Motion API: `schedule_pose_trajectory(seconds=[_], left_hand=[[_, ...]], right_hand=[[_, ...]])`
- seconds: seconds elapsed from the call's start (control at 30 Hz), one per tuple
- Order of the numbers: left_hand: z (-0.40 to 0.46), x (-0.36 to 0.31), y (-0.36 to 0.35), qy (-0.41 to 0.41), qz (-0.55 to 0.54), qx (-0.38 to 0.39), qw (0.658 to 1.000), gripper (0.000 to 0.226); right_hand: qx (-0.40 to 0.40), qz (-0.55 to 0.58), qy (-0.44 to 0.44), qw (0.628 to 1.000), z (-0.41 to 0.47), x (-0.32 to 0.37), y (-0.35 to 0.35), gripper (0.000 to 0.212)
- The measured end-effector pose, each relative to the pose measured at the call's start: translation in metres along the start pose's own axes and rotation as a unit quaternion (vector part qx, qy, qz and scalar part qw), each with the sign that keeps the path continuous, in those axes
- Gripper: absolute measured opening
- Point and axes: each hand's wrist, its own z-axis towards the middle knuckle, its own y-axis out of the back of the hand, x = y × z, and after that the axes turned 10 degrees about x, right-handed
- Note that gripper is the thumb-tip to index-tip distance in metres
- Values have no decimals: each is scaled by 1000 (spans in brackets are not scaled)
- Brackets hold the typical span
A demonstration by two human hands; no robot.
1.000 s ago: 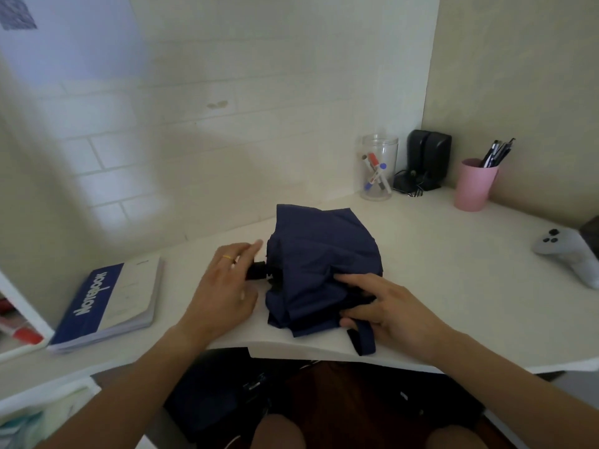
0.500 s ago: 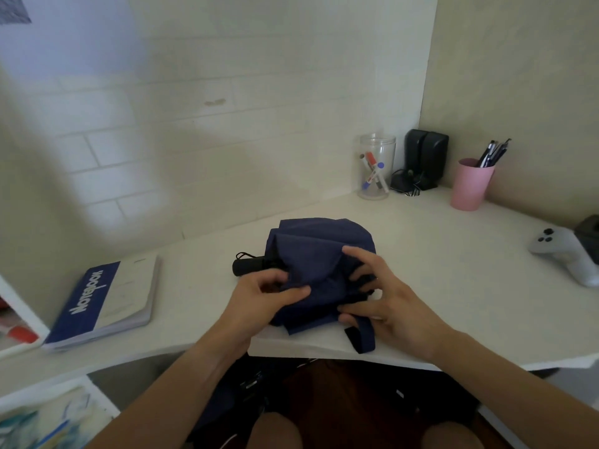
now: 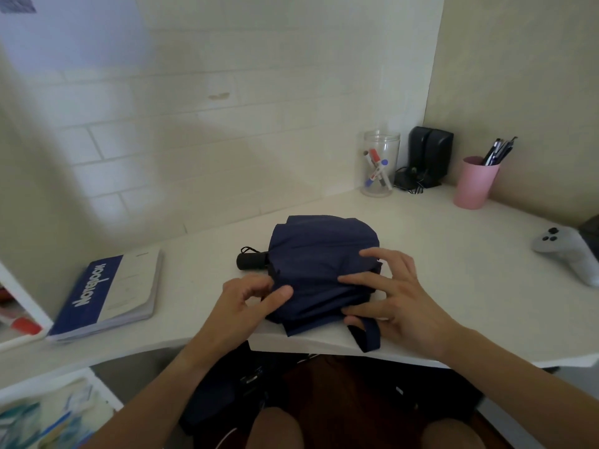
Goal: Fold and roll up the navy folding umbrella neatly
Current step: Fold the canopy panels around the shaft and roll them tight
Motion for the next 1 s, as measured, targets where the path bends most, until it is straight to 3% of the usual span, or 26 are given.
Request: schedule_pose_trajectory(seconds=[0.07, 0.13, 0.23, 0.33, 0.4, 0.43, 0.5, 0.53, 0.57, 0.6, 0.63, 0.7, 0.87, 1.0], left_hand=[[1, -10, -8, -13, 6, -43, 999, 60], [4, -20, -12, -3, -70, -79, 994, 43], [3, -19, -10, 80, -161, -152, 972, 34], [-3, -3, -6, 142, -8, -183, 973, 40], [-6, 1, -8, 159, 87, -191, 965, 30], [-7, -4, -11, 135, 136, -219, 957, 21], [-5, -19, -18, -17, 227, -267, 936, 20], [-2, -28, -20, -122, 252, -248, 927, 19], [0, -37, -21, -205, 271, -182, 923, 19], [2, -41, -24, -237, 303, -89, 919, 25], [5, -39, -26, -222, 348, 2, 911, 39], [7, -24, -27, -149, 415, 102, 892, 62], [18, -17, -23, -107, 352, 126, 921, 67], [28, -13, -22, -86, 329, 120, 933, 47]], right_hand=[[22, 6, 14, 1000, 1, 0, -3, 21], [29, 15, 22, 999, 1, 0, -4, 20], [26, 35, 13, 999, -6, -6, -1, 20], [37, 55, 14, 998, -12, -12, -1, 17], [49, 52, 25, 997, -13, -13, -4, 17], [54, 52, 29, 997, -13, -13, -5, 18], [60, 57, 28, 996, -12, -13, -3, 20], [64, 58, 27, 996, -12, -13, -2, 21], [69, 59, 27, 996, -11, -13, -1, 20], [72, 59, 27, 995, -11, -13, -1, 20], [74, 64, 25, 995, -11, -13, 0, 20], [75, 77, 19, 994, -8, -10, 6, 22], [74, 112, 21, 991, 32, -2, 23, 20], [103, 150, 1, 983, 53, 1, 21, 17]])
